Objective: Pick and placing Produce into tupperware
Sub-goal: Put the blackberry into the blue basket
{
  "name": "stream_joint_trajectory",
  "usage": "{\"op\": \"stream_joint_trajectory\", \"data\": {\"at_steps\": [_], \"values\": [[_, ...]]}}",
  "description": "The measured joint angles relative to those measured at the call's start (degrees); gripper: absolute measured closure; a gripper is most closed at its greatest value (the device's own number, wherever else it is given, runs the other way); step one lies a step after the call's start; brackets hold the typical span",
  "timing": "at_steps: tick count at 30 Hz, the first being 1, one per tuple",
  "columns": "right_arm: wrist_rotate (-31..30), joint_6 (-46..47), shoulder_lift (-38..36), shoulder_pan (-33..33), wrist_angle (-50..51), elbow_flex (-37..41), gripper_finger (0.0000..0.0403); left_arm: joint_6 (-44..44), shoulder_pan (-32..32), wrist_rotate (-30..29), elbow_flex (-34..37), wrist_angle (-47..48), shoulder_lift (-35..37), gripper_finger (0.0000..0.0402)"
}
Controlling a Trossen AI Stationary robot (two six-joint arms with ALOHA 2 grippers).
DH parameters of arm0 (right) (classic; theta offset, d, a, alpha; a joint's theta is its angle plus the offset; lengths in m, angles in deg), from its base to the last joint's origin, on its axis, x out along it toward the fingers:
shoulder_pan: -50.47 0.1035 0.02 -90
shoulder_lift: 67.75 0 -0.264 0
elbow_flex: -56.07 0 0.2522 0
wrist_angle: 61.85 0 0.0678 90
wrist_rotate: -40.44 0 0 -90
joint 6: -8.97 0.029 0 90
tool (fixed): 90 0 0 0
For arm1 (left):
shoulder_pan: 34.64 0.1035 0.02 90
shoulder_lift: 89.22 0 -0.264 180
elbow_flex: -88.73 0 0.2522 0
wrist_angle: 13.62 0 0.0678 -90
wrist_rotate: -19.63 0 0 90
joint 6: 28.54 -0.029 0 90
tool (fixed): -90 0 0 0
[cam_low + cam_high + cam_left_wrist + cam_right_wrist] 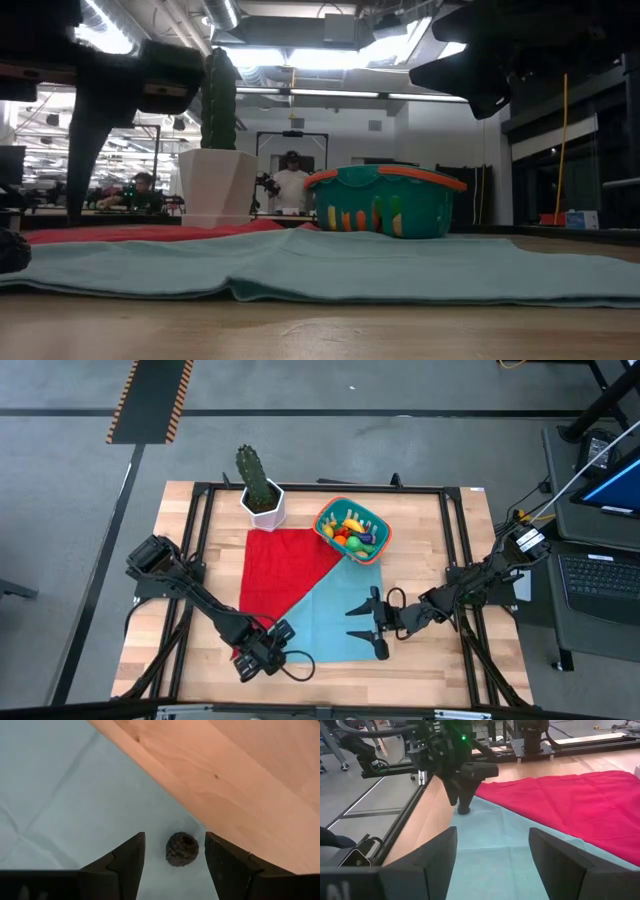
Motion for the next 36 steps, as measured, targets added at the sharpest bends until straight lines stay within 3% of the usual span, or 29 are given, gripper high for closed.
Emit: {"op": "stream_joint_trajectory", "data": {"at_steps": [36], "values": [[0.0, -0.07, 0.0, 0.0, 0.12, 0.0, 0.0155, -0.2, 0.69, 3.02, 0.07, 1.42, -1.92, 0.0207]]}}
